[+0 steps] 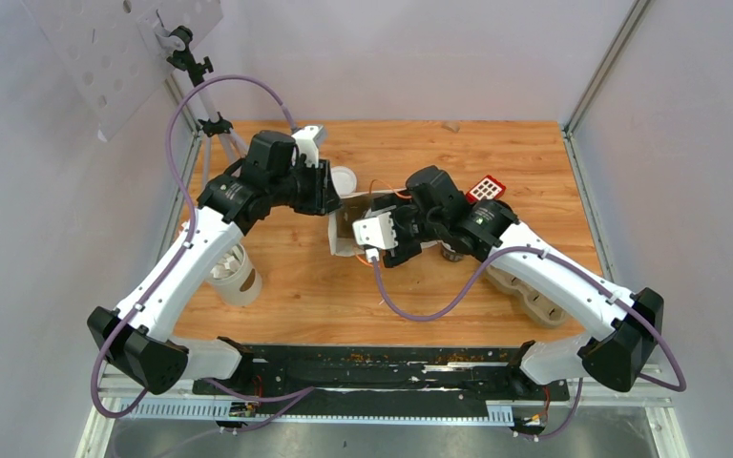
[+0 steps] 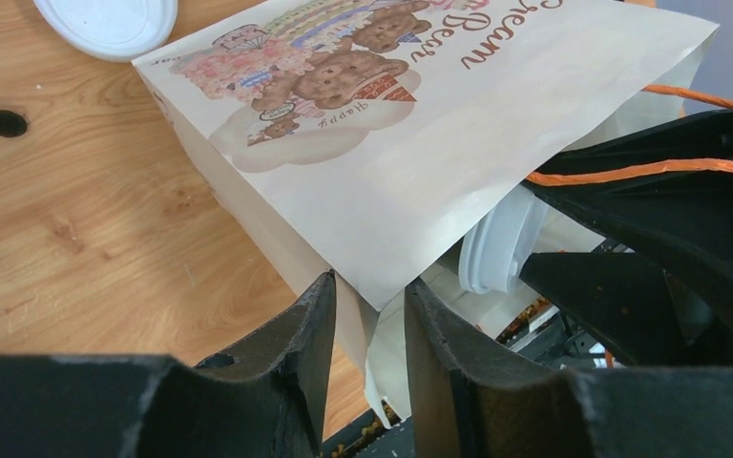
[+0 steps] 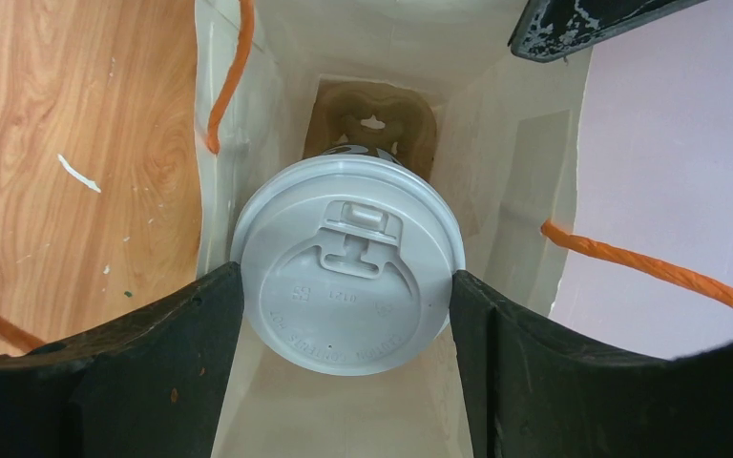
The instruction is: Pack the takeout coffee
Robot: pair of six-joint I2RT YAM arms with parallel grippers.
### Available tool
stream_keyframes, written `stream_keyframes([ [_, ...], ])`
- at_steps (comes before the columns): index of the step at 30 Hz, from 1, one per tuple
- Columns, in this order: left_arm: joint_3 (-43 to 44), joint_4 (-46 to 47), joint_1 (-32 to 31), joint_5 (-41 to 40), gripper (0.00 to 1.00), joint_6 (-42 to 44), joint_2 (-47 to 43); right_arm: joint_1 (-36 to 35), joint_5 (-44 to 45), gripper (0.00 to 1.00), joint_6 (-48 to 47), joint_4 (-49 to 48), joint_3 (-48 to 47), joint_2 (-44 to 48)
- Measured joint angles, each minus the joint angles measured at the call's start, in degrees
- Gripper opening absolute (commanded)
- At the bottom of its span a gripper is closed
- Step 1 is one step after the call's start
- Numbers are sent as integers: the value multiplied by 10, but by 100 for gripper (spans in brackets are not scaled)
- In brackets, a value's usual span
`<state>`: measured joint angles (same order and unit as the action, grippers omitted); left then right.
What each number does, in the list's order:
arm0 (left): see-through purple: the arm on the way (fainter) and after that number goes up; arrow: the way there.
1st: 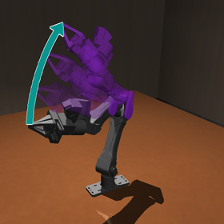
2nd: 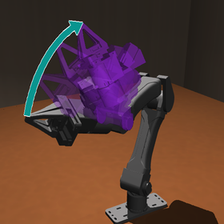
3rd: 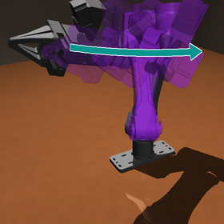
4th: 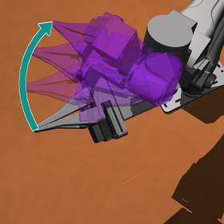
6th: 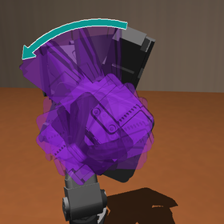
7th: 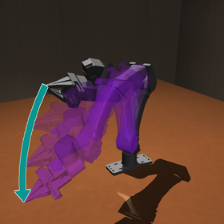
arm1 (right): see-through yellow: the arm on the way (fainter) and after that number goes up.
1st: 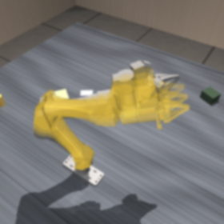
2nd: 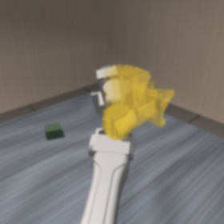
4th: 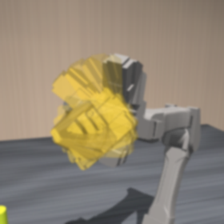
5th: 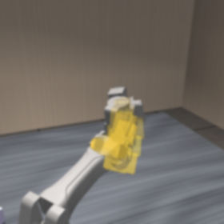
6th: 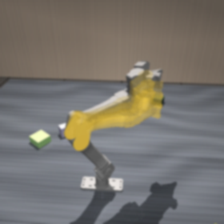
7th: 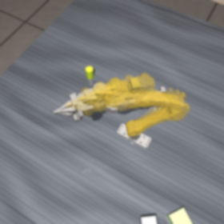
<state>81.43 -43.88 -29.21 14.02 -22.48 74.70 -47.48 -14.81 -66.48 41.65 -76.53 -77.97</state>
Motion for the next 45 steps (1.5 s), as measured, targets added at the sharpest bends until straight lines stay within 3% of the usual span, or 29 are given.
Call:
stream_keyframes([
  [7,-11,4,0,16,31,2,0,2,14,69,-28,-22,21,-10],
  [14,-18,9,0,26,31,3,0,3,15,69,-38,-32,36,-26],
  [27,-47,-2,0,24,57,3,-23,3,57,68,-42,-84,56,-34],
  [33,-78,-10,0,19,59,2,-51,3,86,69,-42,-90,59,-34],
  [40,-104,1,0,26,49,-1,-58,3,123,69,-46,-83,74,-33],
  [45,-106,14,0,41,24,2,-56,5,139,69,-46,-83,94,-33],
])
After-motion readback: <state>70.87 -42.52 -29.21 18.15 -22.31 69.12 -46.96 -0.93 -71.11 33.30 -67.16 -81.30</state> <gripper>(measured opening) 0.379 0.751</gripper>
